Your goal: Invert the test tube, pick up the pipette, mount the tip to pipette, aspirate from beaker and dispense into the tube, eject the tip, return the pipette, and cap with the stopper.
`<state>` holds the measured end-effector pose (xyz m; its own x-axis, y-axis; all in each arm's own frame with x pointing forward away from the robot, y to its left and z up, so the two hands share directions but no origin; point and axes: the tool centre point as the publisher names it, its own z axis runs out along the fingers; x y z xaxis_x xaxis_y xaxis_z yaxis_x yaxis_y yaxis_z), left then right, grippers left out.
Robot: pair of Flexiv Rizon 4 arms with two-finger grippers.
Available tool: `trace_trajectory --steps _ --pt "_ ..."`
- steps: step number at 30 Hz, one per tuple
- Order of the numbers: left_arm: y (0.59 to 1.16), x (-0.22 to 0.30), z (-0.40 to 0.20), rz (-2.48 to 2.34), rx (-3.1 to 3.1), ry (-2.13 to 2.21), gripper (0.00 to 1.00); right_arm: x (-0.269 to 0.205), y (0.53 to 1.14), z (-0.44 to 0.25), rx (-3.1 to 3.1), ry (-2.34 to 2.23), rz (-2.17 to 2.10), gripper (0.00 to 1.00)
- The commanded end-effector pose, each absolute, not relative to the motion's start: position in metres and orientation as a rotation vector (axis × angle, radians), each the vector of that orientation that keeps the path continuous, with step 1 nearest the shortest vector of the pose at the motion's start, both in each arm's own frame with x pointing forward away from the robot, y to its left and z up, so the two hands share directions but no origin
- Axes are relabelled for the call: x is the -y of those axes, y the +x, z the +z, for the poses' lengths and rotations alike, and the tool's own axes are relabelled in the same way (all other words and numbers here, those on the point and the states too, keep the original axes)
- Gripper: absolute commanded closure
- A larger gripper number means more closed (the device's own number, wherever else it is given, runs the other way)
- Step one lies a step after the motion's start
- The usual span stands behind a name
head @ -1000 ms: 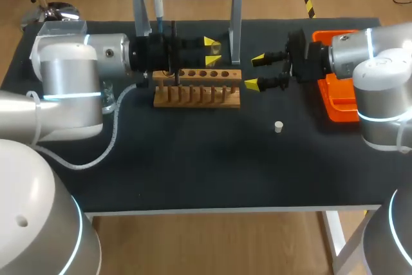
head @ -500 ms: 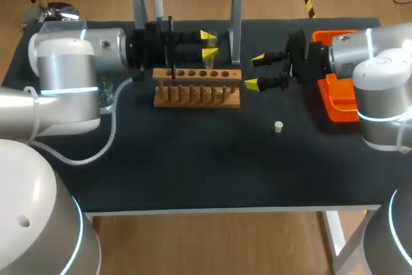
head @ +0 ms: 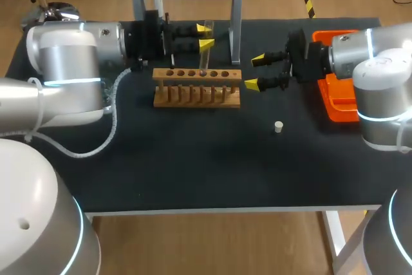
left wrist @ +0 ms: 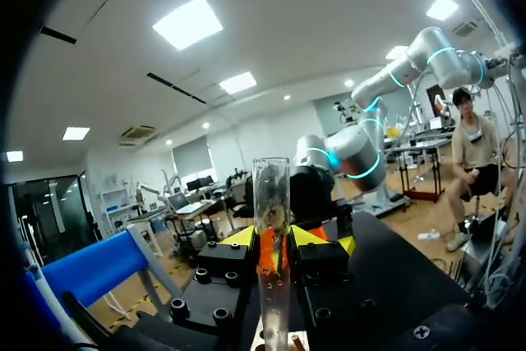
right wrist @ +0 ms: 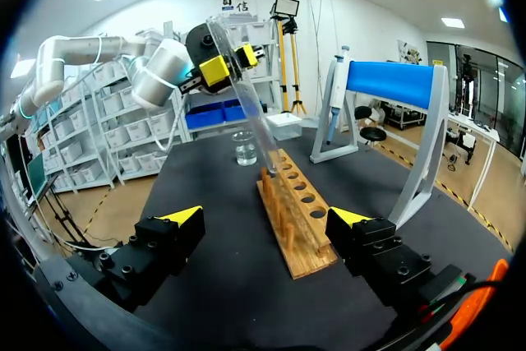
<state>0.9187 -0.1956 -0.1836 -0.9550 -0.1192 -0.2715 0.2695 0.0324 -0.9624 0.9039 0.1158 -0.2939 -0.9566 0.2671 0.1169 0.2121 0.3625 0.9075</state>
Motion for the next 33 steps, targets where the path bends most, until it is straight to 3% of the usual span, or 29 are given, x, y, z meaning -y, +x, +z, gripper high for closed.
trace_trajectory --steps 1,33 --pt "0.925 0.2 -0.186 -2.018 -2.04 0.127 1.0 -0.115 0.903 -0.294 -2.552 0.45 1.684 0.0" --pt "0.963 0.194 -0.193 -2.081 -2.067 0.052 1.0 -0.115 0.903 -0.294 -2.552 0.45 1.684 0.0"
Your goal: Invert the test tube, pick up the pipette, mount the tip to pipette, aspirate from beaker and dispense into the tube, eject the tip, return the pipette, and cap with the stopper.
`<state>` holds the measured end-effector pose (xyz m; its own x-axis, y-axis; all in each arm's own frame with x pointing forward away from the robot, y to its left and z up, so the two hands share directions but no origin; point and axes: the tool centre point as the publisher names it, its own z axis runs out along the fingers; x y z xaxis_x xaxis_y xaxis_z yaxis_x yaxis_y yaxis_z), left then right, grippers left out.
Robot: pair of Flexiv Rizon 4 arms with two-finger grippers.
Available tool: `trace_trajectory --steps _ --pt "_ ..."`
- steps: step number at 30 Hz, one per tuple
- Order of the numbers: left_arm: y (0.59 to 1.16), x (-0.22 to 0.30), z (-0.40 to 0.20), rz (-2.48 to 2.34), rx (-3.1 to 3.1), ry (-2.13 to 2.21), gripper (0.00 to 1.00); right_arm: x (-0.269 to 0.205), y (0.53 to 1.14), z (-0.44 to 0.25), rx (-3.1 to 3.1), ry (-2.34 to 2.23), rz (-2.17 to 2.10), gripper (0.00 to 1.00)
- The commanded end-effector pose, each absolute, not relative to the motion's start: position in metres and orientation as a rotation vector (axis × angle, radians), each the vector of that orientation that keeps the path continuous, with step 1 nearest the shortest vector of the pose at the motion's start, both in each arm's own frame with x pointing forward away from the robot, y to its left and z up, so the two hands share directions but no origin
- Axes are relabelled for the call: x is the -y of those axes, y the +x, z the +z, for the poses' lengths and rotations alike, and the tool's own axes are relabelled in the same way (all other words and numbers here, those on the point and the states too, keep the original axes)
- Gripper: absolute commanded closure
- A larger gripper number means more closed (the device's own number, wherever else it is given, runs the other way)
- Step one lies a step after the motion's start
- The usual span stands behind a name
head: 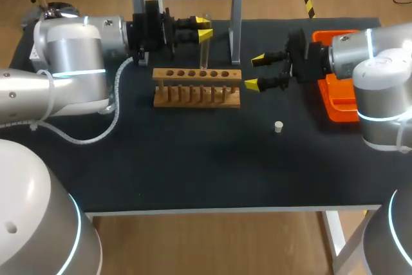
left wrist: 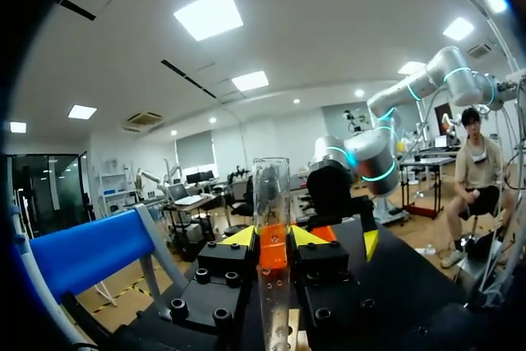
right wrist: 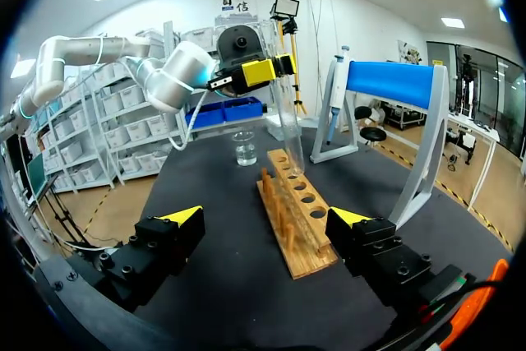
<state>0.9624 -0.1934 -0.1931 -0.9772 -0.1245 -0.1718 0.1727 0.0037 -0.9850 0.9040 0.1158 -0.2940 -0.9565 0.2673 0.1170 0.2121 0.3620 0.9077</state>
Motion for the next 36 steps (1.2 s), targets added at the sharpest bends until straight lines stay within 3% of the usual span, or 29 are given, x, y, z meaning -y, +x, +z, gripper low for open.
trace_trajectory --steps 1,36 --pt "0.963 0.194 -0.193 -2.081 -2.067 0.052 1.0 -0.115 0.903 -0.294 -2.552 0.45 1.684 0.0" --pt "0.963 0.194 -0.193 -2.081 -2.067 0.052 1.0 -0.146 0.915 -0.329 -2.471 0.519 1.485 0.0"
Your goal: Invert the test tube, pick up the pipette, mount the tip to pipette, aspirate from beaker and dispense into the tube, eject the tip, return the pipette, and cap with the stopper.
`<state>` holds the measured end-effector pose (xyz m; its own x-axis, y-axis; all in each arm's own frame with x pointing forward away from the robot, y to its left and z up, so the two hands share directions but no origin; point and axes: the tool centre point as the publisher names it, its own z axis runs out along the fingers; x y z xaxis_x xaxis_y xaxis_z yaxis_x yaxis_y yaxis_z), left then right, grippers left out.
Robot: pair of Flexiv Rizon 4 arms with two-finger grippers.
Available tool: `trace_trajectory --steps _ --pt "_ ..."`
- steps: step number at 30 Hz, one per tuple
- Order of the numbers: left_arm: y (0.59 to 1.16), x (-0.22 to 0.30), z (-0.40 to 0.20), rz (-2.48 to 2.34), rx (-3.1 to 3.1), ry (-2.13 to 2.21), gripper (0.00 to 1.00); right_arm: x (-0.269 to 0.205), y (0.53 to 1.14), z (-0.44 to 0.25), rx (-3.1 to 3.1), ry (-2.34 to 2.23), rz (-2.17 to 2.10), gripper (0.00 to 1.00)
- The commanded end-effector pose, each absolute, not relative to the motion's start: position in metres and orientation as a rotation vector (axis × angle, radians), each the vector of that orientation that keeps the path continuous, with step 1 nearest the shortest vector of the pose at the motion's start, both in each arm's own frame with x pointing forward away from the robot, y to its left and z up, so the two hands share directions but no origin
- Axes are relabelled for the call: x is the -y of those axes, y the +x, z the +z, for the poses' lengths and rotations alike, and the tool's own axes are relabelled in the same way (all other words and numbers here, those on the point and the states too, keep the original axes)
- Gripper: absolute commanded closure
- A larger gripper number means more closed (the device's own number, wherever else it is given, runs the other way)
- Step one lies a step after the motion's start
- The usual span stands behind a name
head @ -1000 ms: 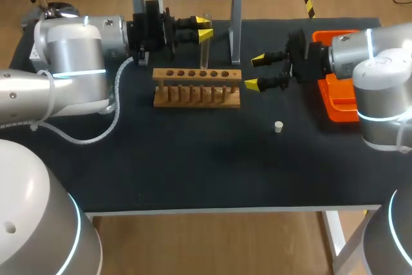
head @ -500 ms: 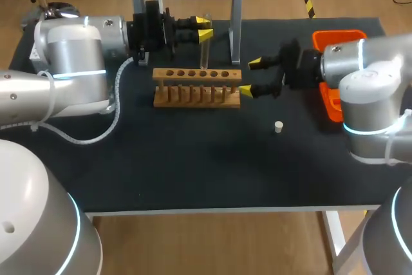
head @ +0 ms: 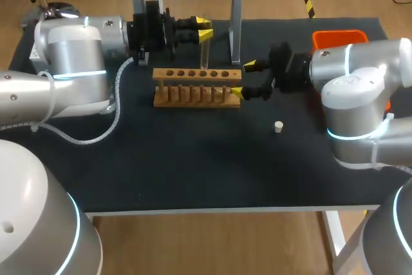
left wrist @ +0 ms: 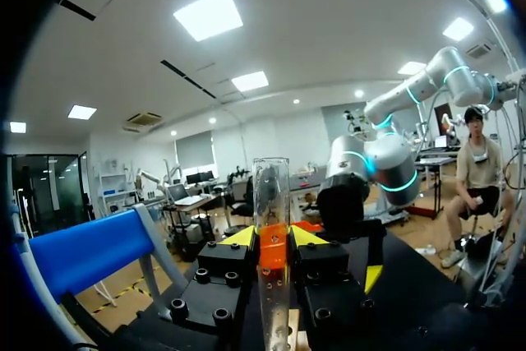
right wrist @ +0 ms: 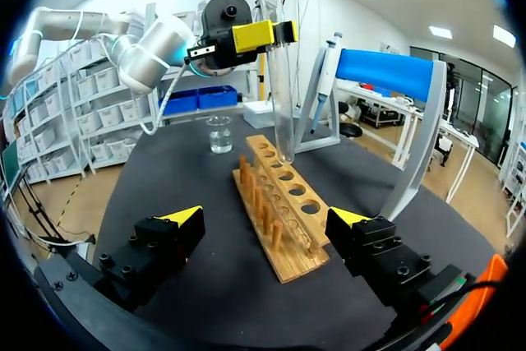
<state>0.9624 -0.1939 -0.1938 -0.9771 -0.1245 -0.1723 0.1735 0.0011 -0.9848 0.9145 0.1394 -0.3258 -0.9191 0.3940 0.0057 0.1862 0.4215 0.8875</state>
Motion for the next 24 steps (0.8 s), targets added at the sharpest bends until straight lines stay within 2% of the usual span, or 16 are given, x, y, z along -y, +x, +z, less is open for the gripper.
trace_trajectory --steps 1,24 --pt "0.963 0.194 -0.193 -2.081 -2.067 0.052 1.0 -0.147 0.916 -0.33 -2.473 0.52 1.478 0.0" --pt "0.963 0.194 -0.193 -2.081 -2.067 0.052 1.0 -0.161 0.916 -0.343 -2.475 0.527 1.425 0.0"
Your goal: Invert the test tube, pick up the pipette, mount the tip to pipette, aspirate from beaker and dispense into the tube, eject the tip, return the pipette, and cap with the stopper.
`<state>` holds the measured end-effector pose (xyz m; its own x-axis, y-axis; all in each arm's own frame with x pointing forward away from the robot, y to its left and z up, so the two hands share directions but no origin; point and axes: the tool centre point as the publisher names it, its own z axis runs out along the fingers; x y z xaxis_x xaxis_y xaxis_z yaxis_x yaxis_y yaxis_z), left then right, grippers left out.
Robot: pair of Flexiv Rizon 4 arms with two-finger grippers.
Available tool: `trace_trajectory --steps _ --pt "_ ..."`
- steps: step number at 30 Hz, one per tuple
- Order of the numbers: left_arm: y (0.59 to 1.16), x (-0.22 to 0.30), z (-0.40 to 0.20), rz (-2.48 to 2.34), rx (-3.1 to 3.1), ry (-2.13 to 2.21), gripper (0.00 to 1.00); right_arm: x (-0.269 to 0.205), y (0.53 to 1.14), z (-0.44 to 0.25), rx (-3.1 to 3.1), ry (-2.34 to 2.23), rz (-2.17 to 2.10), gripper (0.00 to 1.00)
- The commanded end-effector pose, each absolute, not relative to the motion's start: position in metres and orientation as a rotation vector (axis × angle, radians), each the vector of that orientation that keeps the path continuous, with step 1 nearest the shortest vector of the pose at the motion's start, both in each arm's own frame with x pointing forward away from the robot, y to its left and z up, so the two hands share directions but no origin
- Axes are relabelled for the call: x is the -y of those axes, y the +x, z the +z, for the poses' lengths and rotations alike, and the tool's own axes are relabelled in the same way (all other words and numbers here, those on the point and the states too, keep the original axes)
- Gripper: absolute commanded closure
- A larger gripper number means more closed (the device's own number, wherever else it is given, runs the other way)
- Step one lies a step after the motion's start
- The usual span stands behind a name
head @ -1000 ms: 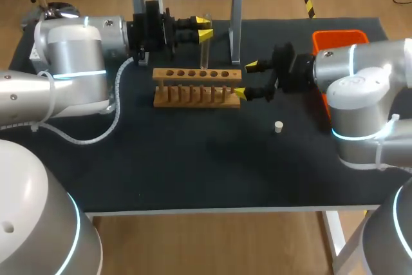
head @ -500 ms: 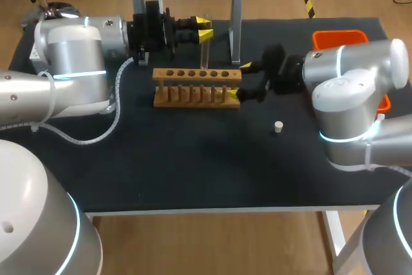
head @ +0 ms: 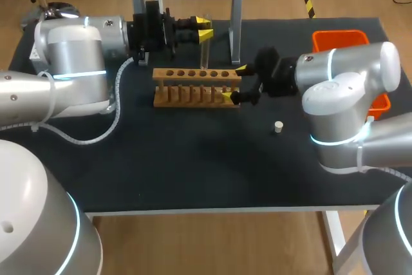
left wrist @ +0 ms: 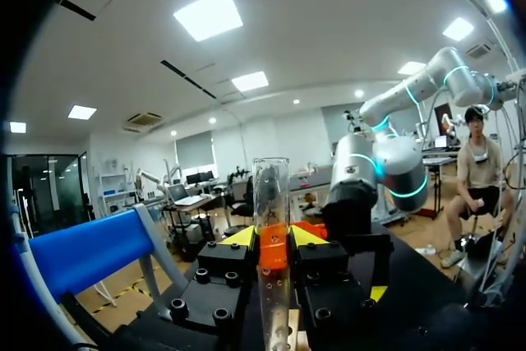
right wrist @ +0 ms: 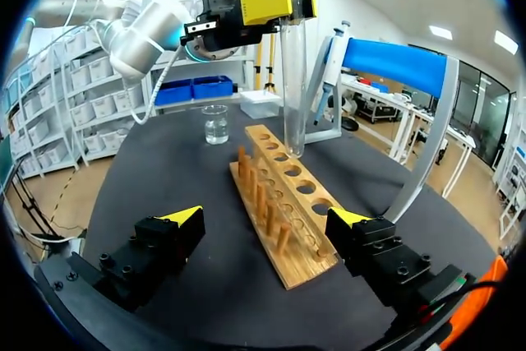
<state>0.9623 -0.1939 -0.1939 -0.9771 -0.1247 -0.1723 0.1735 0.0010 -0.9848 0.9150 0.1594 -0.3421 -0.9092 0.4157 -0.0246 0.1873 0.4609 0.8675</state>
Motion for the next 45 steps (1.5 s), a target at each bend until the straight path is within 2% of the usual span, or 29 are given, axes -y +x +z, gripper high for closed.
trace_trajectory --steps 1,21,45 --pt "0.963 0.194 -0.193 -2.081 -2.067 0.052 1.0 -0.161 0.916 -0.342 -2.474 0.53 1.426 0.0" --pt "0.964 0.195 -0.195 -2.086 -2.071 0.049 1.0 -0.161 0.916 -0.342 -2.474 0.53 1.426 0.0" --pt "0.977 0.198 -0.193 -2.154 -2.111 -0.193 1.0 -0.161 0.916 -0.342 -2.474 0.53 1.426 0.0"
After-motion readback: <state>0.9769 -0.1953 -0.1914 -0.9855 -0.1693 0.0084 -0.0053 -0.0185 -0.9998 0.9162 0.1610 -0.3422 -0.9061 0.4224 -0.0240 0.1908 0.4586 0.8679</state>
